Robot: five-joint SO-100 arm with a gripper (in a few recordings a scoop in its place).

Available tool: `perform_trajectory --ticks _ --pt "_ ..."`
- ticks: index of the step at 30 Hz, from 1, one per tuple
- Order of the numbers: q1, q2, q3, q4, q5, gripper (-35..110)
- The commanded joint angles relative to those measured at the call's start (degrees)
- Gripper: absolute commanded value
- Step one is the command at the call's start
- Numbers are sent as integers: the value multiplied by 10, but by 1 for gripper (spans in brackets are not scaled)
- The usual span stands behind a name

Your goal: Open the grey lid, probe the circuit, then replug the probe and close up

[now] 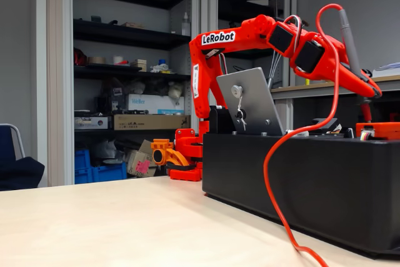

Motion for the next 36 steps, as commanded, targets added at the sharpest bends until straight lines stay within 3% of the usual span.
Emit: perform_trajectory --ticks 1,36 --pt "-3 21 -28 16 0 0" --pt "-4 22 -36 37 8 0"
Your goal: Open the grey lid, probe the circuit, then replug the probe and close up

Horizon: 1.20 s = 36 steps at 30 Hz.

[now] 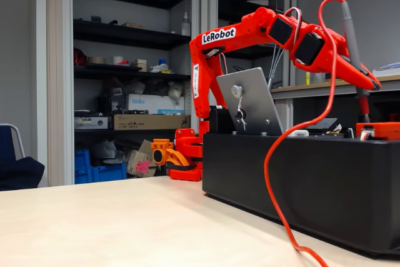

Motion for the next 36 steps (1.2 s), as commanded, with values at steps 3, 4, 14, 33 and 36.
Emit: perform_trajectory --ticks 3,4,14,33,36 --pt "-7 24 4 4 7 0" --pt "-7 24 4 3 8 0" --pt "-8 24 16 -8 8 0" --pt "-11 23 40 -37 17 0" --pt "-11 20 54 -56 18 0"
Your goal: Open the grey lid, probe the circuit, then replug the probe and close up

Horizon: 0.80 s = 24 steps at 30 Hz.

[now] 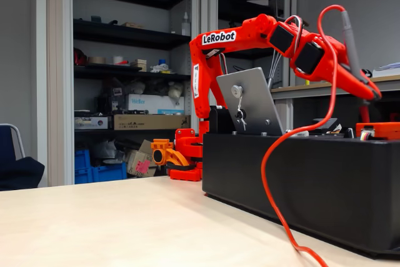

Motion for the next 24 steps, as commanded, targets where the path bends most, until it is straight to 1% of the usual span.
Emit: perform_trajectory --ticks 1,16,24 --pt "-5 20 15 -17 4 0" --pt "-12 -31 92 -181 8 0" --pt "-18 -29 119 -208 17 0"
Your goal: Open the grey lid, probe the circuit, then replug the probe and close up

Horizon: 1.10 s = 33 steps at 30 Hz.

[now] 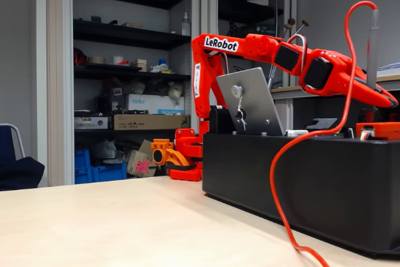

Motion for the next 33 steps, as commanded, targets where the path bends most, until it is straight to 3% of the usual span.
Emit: perform_trajectory --ticks 1,14,24,33 --pt "-11 9 20 -8 8 0" --pt "-23 45 83 -45 26 1" --pt "-41 66 98 -50 29 23" --pt "-45 113 142 -47 20 24"
